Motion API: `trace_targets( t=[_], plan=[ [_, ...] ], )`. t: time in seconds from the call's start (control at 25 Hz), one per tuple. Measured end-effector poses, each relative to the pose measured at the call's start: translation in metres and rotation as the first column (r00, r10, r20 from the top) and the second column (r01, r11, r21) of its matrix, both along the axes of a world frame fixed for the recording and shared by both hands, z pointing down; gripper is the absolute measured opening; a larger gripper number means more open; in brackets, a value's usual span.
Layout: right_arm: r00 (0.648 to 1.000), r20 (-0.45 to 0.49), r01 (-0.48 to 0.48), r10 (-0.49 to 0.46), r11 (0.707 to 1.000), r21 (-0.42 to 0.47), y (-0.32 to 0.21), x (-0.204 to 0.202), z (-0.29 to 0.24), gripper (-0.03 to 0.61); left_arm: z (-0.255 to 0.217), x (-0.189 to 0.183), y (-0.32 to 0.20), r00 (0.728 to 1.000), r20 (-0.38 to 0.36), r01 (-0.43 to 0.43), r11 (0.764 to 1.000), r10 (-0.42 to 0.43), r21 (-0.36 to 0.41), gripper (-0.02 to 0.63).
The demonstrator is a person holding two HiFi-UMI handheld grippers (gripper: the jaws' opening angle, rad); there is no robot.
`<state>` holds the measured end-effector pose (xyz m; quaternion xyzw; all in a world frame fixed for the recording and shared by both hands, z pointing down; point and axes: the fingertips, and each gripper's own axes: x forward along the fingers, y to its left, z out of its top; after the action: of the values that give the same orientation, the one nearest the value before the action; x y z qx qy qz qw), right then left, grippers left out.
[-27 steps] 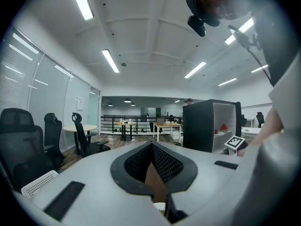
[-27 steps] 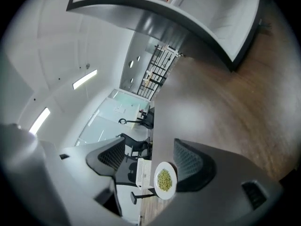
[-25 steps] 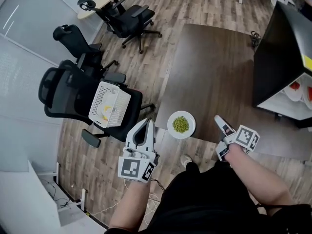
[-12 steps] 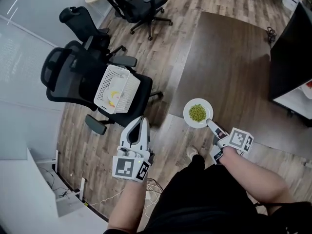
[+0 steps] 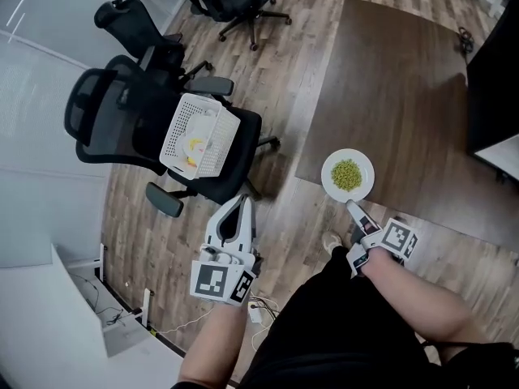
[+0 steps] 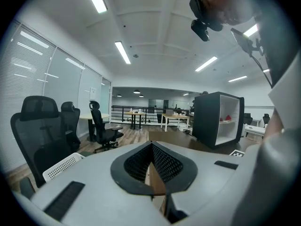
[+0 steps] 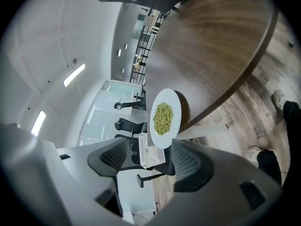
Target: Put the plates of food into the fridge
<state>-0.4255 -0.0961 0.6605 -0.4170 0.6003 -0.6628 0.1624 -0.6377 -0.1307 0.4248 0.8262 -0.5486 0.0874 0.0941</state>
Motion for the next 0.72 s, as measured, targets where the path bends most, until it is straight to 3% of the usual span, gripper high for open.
trace_targets(
  t=[0.12, 0.36, 0.56, 0.64, 0.72],
  plan=[
    [0.999, 0.040, -0.025, 0.024, 1.000, 0.010, -0.006, -0.007, 0.017, 0.311, 0.004, -0.007, -0.002, 1.000, 0.014, -0.008, 1.000, 0.008, -0.013, 0.003],
    [0.999, 0.036, -0.024, 0.024, 1.000, 0.002, -0.011, -0.020, 0.046, 0.297, 0.024, -0.025, -0.002, 0.999, 0.042, 0.018, 0.998, -0.016, -0.054, 0.003],
    [0.992, 0.107, -0.070, 0.065, 0.997, 0.037, -0.025, -0.024, 0.054, 0.279, 0.042, -0.022, 0.002, 0.999, 0.053, 0.019, 0.996, -0.014, -0.084, 0.003],
    [0.989, 0.121, -0.086, 0.080, 0.995, 0.045, -0.031, -0.025, 0.056, 0.258, 0.047, -0.020, 0.005, 0.998, 0.056, 0.010, 0.995, -0.005, -0.095, 0.003],
    [0.989, 0.112, -0.100, 0.094, 0.994, 0.044, -0.034, -0.024, 0.061, 0.199, 0.050, -0.021, 0.008, 0.998, 0.061, 0.005, 0.994, 0.001, -0.105, 0.003]
  ],
)
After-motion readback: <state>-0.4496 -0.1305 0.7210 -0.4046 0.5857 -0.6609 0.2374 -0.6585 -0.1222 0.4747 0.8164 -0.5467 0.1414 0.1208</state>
